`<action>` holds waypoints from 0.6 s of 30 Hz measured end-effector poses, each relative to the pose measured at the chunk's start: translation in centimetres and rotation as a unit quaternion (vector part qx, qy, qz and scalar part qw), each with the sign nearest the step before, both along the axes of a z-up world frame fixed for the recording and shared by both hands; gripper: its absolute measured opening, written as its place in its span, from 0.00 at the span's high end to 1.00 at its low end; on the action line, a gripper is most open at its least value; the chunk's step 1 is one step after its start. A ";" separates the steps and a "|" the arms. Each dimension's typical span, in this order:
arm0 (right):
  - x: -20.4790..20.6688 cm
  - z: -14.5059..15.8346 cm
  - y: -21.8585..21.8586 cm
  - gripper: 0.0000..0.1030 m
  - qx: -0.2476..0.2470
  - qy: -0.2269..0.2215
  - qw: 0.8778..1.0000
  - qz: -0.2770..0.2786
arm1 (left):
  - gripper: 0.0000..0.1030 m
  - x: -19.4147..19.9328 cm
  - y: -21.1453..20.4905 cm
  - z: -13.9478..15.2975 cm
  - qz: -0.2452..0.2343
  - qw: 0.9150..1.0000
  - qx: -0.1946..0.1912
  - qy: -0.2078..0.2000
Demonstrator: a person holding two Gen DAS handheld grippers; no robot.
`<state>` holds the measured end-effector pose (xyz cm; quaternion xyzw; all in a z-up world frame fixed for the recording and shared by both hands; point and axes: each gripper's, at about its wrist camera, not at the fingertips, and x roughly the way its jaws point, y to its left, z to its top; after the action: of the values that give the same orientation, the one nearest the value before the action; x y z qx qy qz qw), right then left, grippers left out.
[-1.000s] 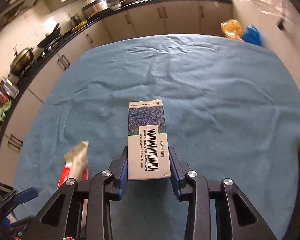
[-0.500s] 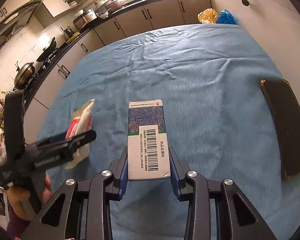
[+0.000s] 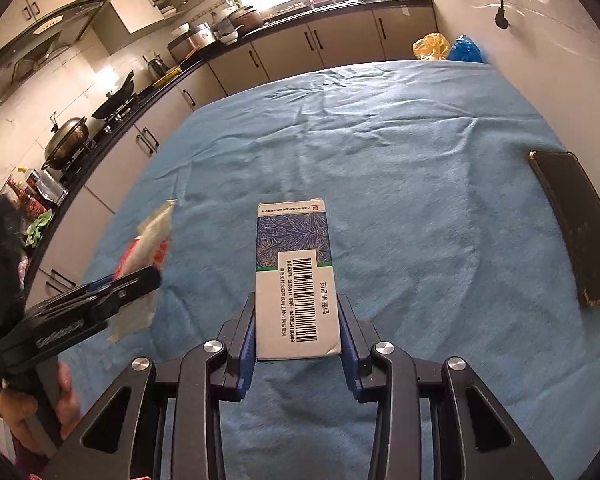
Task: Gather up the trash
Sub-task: 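Grasp the red-and-white wet-wipe pack with the left gripper while the right gripper grasps the small blue-white box, then lift the wet-wipe pack with the left gripper while the right gripper holds the box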
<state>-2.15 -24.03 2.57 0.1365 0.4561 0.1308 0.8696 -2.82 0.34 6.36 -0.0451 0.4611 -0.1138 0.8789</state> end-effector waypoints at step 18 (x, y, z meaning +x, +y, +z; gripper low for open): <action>-5.4 0.3 5.3 0.62 0.000 -0.006 1.000 0.024 | 0.54 -7.9 6.6 1.2 0.087 0.992 0.065 -0.064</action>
<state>-7.55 -18.69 2.85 0.1249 0.4541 0.1528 0.8688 -10.71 6.90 7.57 -0.0206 0.4047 -0.0099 0.9142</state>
